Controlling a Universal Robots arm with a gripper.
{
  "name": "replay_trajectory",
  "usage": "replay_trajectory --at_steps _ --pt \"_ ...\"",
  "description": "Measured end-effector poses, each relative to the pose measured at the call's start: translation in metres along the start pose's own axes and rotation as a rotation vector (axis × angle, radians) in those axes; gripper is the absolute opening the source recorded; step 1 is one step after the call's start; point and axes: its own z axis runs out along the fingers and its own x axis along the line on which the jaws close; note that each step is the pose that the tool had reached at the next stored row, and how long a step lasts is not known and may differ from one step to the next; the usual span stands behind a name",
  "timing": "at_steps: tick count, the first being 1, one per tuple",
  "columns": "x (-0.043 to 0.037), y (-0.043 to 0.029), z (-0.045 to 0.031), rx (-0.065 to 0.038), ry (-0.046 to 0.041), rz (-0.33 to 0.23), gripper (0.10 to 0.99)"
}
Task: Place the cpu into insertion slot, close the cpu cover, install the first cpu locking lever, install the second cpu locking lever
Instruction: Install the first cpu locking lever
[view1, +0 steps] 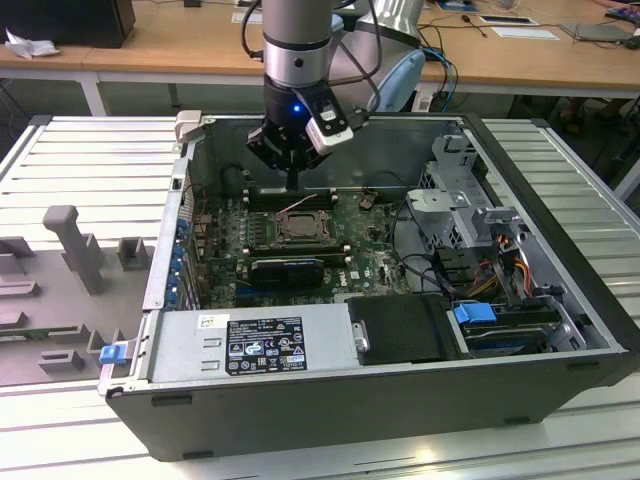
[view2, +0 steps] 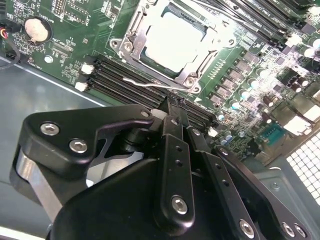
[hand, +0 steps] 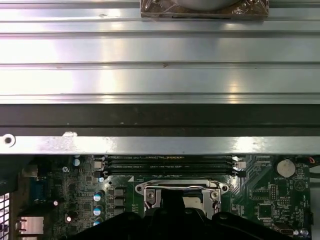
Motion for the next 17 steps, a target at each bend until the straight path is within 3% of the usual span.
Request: replay_trajectory --at_steps 4,6,17 --pt "-0.0028 0.0000 0.0001 -0.002 -0.0001 0.000 0.106" --pt "-0.0045 0.0000 0.0015 -0.019 -0.0001 0.000 0.106" --pt "-0.0046 -0.0005 0.0082 -0.018 -0.0019 0.000 0.106"
